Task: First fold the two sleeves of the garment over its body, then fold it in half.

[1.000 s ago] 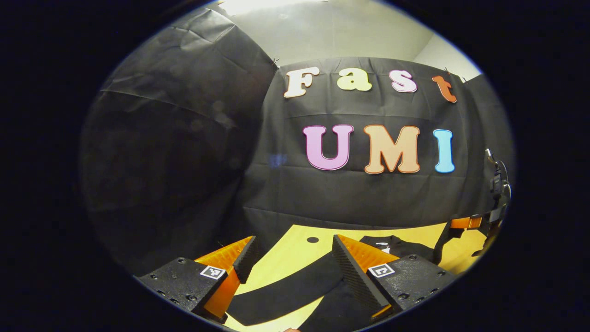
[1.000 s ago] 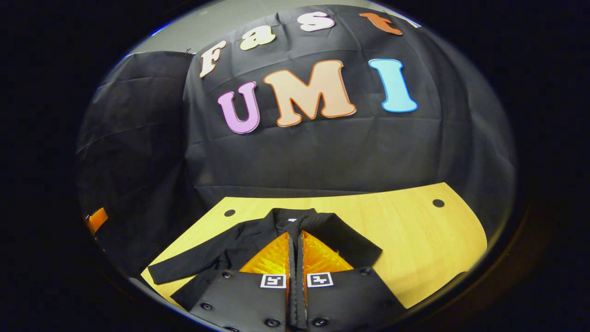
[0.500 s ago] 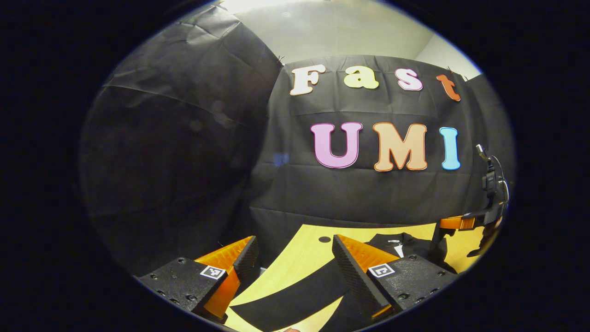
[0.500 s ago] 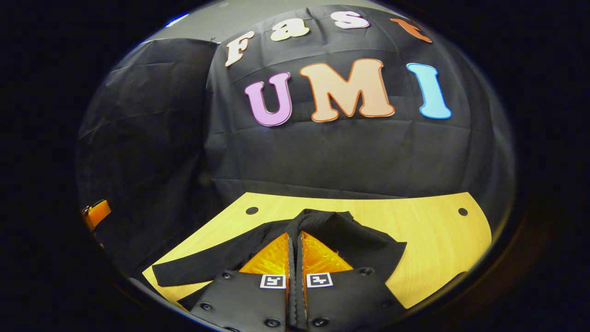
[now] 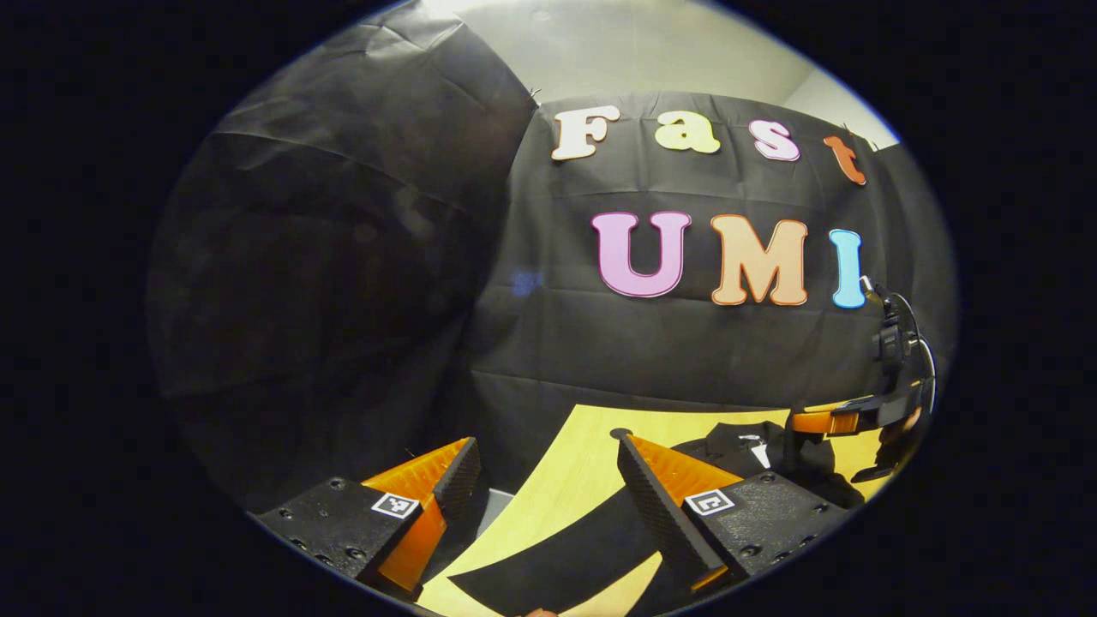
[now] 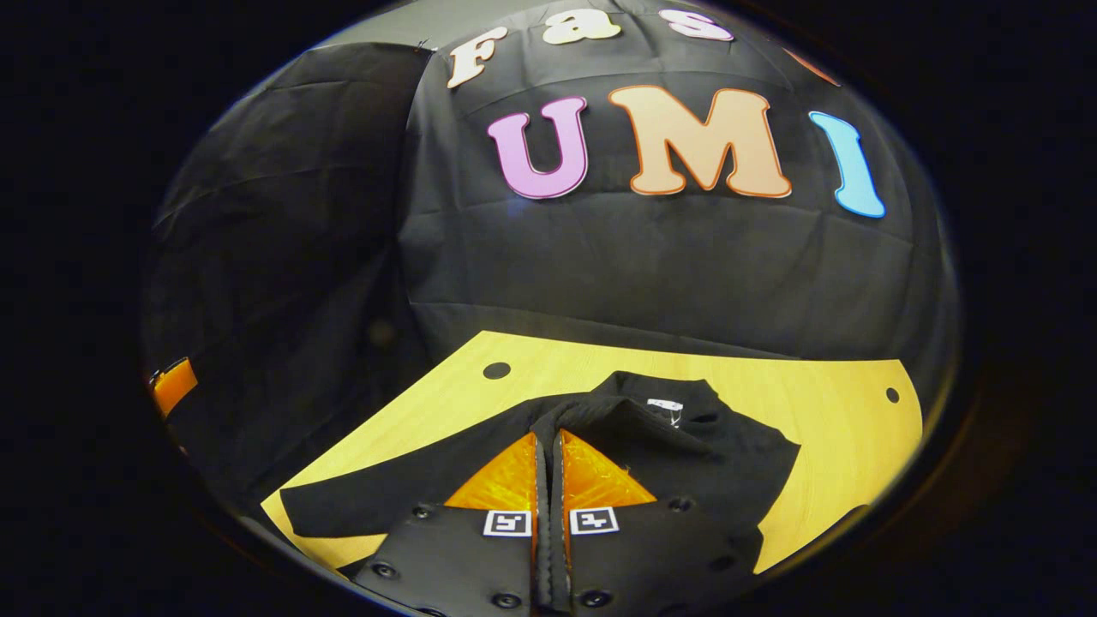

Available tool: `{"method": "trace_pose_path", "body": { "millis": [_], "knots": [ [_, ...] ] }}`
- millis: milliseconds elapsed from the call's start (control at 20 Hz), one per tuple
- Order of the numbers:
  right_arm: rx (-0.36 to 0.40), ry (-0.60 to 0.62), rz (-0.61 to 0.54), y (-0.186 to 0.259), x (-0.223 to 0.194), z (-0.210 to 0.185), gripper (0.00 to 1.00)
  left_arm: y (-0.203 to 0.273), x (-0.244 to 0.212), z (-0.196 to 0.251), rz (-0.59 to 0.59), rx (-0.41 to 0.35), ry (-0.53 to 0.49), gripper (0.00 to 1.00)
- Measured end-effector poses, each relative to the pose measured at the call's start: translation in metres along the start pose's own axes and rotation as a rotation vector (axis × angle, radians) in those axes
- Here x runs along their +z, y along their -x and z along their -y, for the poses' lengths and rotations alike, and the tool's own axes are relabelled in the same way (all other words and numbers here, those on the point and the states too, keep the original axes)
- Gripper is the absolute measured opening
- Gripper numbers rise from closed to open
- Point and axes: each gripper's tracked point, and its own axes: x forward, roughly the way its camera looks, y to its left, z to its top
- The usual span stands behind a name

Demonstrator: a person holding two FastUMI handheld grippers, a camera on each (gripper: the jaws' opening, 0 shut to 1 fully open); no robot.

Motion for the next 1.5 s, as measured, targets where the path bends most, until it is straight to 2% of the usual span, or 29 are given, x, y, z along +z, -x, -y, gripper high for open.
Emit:
{"method": "trace_pose_path", "body": {
  "millis": [100, 200, 350, 450, 550, 600, 650, 700, 850, 1000, 1050, 1100, 1500],
  "knots": [
    [-0.001, 0.003, -0.029, -0.012, -0.007, -0.007, 0.02, -0.002, -0.004, -0.007, -0.008, 0.005, -0.003, 0.96],
    [0.005, 0.007, -0.053, -0.021, -0.012, -0.014, 0.02, -0.005, -0.008, -0.011, -0.016, 0.009, -0.005, 0.99],
    [0.062, -0.042, -0.067, -0.027, -0.013, -0.033, 0.02, -0.008, -0.019, -0.017, -0.042, 0.007, -0.004, 0.99],
    [0.076, -0.063, 0.015, -0.021, 0.005, -0.042, 0.5, -0.008, -0.028, -0.019, -0.064, -0.002, -0.01, 0.96],
    [0.07, -0.056, 0.086, -0.011, 0.027, -0.04, 0.97, -0.01, -0.038, -0.019, -0.087, -0.016, -0.022, 0.99],
    [0.062, -0.051, 0.104, -0.006, 0.033, -0.035, 0.98, -0.01, -0.044, -0.019, -0.098, -0.025, -0.027, 0.94],
    [0.047, -0.045, 0.113, 0.0, 0.033, -0.03, 0.98, -0.011, -0.049, -0.018, -0.11, -0.032, -0.028, 0.99],
    [0.032, -0.039, 0.114, 0.006, 0.033, -0.025, 0.98, -0.011, -0.057, -0.017, -0.127, -0.039, -0.026, 0.96],
    [-0.009, -0.027, 0.126, 0.022, 0.033, -0.009, 0.98, -0.011, -0.083, -0.014, -0.19, -0.058, -0.007, 0.99],
    [-0.041, -0.031, 0.126, 0.033, 0.028, 0.003, 0.98, -0.011, -0.116, -0.012, -0.264, -0.071, -0.007, 0.97],
    [-0.05, -0.032, 0.123, 0.036, 0.025, 0.006, 0.98, -0.009, -0.127, -0.011, -0.295, -0.075, -0.011, 1.0],
    [-0.059, -0.035, 0.12, 0.038, 0.022, 0.01, 0.98, -0.002, -0.138, -0.013, -0.327, -0.077, -0.012, 0.97],
    [-0.115, -0.033, 0.083, 0.058, 0.002, 0.028, 0.98, 0.015, -0.216, -0.005, -0.552, -0.075, 0.041, 0.98]
  ]
}}
